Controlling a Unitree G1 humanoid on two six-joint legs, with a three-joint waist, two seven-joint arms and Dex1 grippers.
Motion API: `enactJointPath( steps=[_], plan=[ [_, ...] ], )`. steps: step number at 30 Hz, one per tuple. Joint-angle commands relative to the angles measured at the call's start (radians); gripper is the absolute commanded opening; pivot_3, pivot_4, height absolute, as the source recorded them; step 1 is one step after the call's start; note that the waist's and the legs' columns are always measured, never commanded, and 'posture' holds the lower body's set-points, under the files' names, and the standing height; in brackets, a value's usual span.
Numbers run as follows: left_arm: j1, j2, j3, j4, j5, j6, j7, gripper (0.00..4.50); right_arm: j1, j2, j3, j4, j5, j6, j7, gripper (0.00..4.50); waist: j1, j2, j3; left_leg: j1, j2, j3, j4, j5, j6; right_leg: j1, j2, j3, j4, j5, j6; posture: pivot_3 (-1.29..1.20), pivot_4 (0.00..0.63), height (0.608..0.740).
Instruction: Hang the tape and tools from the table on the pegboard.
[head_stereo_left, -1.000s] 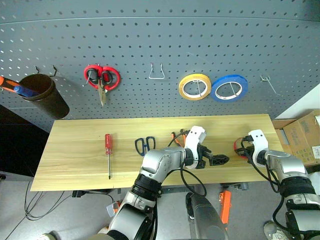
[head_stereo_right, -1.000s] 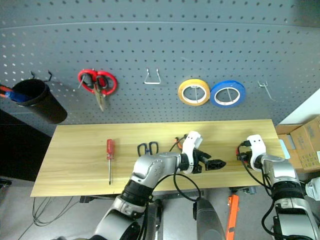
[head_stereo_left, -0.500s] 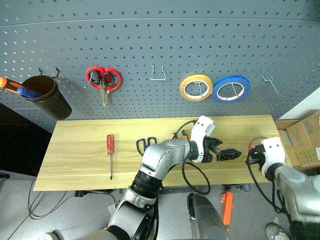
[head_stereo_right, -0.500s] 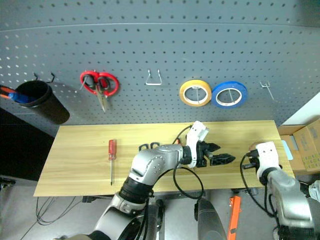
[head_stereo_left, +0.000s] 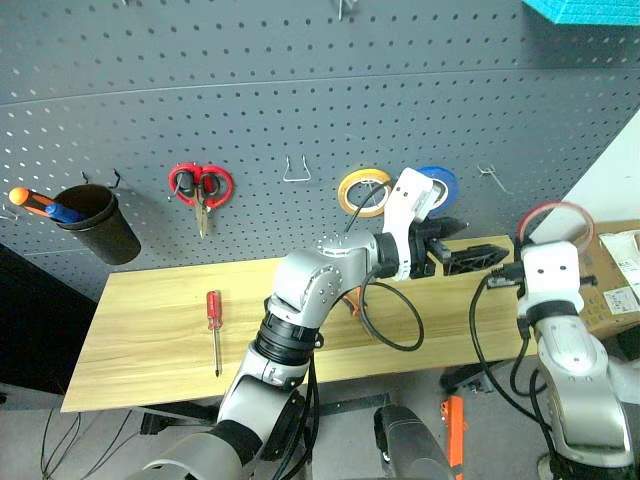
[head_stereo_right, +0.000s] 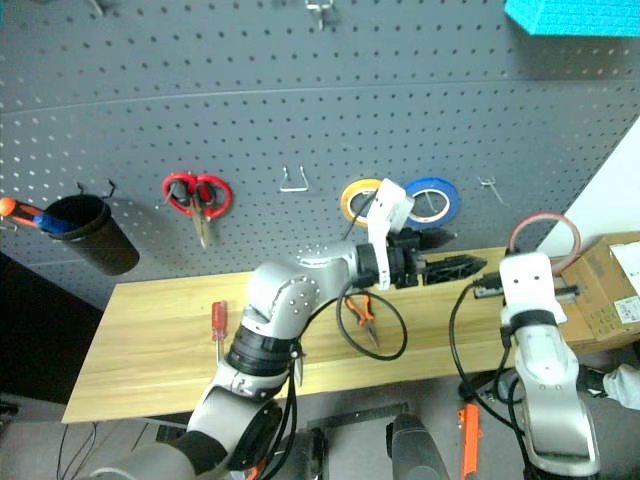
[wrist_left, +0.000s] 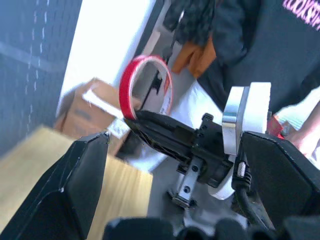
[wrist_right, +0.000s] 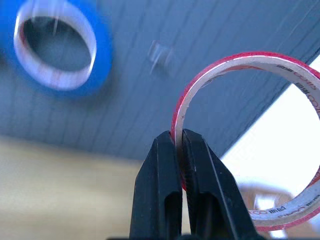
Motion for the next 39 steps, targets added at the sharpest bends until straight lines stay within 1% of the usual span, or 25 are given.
enactJointPath(
  steps=[1,4,8,10,13,19,27,33,39],
  plan=[
    [-0.031,-0.010,0.038,-0.019,-0.014,-0.047,0.027,4.50,-0.084,0.002,-0.003,0.109,-0.007,-0.105,-0.016,0.03,-0.003,0.001,-0.015,0.001,0.000,0.000,0.000,0.000,0.000,0.000,0.000,0.000,0.000,0.000,0.000,-0.20,0.047,0.740],
    [-0.039,-0.013,0.045,0.018,0.006,-0.089,0.045,4.50,-0.157,-0.001,-0.001,0.240,0.014,-0.181,0.003,0.03,-0.010,0.003,-0.030,0.002,0.000,0.001,-0.001,0.000,0.000,0.001,0.001,0.002,0.000,0.000,0.000,-0.19,0.031,0.740],
    [-0.065,-0.027,0.054,0.064,0.009,-0.134,0.061,4.50,-0.251,-0.011,-0.006,0.435,0.066,-0.295,0.065,0.03,-0.018,0.002,-0.037,0.015,0.000,0.002,-0.001,0.000,0.000,0.014,0.001,0.002,-0.002,0.000,0.000,-0.17,0.022,0.740],
    [-0.069,-0.032,0.051,0.079,0.012,-0.150,0.063,4.50,-0.300,-0.006,-0.014,0.509,0.110,-0.327,0.105,0.03,-0.024,0.002,-0.041,0.015,-0.001,0.002,-0.001,0.000,0.001,0.014,0.001,0.004,-0.001,0.000,-0.001,-0.16,0.019,0.740],
    [-0.056,-0.041,0.041,0.104,0.024,-0.180,0.068,4.50,-0.337,0.000,-0.012,0.586,0.154,-0.351,0.158,0.03,-0.027,0.004,-0.049,0.018,0.000,0.008,-0.001,0.000,0.001,0.014,0.002,0.010,0.000,0.001,0.000,-0.15,0.013,0.740],
    [-0.028,-0.055,0.008,0.167,0.078,-0.268,0.087,4.50,-0.355,0.014,-0.001,0.675,0.204,-0.408,0.230,0.03,-0.027,0.003,-0.064,0.023,0.000,0.018,-0.002,-0.001,0.003,0.014,0.003,0.021,0.000,0.002,0.002,-0.13,0.007,0.740],
    [-0.014,-0.040,-0.064,0.222,0.201,-0.394,0.117,4.50,-0.405,0.019,-0.002,0.765,0.260,-0.431,0.327,0.03,-0.026,0.004,-0.075,0.024,0.000,0.020,-0.001,0.000,0.004,0.014,0.004,0.024,0.000,0.005,0.004,-0.11,0.000,0.740],
    [-0.016,-0.035,-0.063,0.265,0.254,-0.450,0.140,4.50,-0.439,0.015,-0.004,0.818,0.291,-0.437,0.390,0.03,-0.026,0.004,-0.083,0.024,0.000,0.020,-0.001,0.000,0.004,0.015,0.004,0.024,0.000,0.006,0.004,-0.11,0.000,0.740],
    [-0.034,-0.045,-0.054,0.329,0.270,-0.491,0.145,4.50,-0.487,0.004,-0.013,0.931,0.290,-0.442,0.407,0.03,-0.025,0.004,-0.086,0.025,0.000,0.021,-0.001,0.000,0.005,0.015,0.004,0.025,0.000,0.006,0.004,-0.10,0.000,0.740]
  ],
)
